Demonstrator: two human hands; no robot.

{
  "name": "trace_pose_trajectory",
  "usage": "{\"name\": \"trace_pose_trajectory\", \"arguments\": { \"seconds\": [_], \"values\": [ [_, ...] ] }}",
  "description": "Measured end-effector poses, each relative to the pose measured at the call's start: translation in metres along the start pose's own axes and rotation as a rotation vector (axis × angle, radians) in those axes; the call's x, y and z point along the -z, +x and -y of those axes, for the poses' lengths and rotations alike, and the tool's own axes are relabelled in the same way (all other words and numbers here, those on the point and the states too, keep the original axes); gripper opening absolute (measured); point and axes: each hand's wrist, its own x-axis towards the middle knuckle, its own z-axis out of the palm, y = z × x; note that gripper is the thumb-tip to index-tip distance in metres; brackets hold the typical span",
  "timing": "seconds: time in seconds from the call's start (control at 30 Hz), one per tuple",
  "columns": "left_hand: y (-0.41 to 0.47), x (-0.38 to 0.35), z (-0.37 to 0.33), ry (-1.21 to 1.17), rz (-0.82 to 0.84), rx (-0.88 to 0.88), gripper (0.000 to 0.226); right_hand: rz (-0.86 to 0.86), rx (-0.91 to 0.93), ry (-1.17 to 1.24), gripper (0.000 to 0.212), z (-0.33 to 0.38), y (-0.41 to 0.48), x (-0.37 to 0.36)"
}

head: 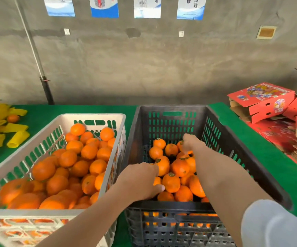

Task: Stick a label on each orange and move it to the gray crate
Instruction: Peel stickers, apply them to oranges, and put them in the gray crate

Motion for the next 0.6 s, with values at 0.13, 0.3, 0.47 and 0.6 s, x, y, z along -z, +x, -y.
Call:
{"name": "trace_pose_trajectory", "arguments": {
  "seconds": [0.13, 0.3, 0.47, 0.6],
  "values": [
    [0.000, 0.001, 0.001, 0.013, 0.000, 0.000, 0.048, 0.002, -0.007, -0.013, 0.048, -0.001, 0.010, -0.010],
    [-0.003, 0.008, -0.004, -0.030, 0.024, 0.027, 0.042, 0.006, -0.014, -0.007, 0.054, 0.019, -0.002, -0.004],
    [-0.014, 0.019, -0.007, -0.412, -0.208, 0.064, 0.019, -0.293, 0.481, 0.180, 0.043, 0.088, -0.063, 0.036],
    [-0.043, 0.021, 0.006, -0.778, -0.563, 0.043, 0.024, -0.441, 0.792, 0.374, 0.022, 0.138, -0.147, 0.026]
  ]
}}
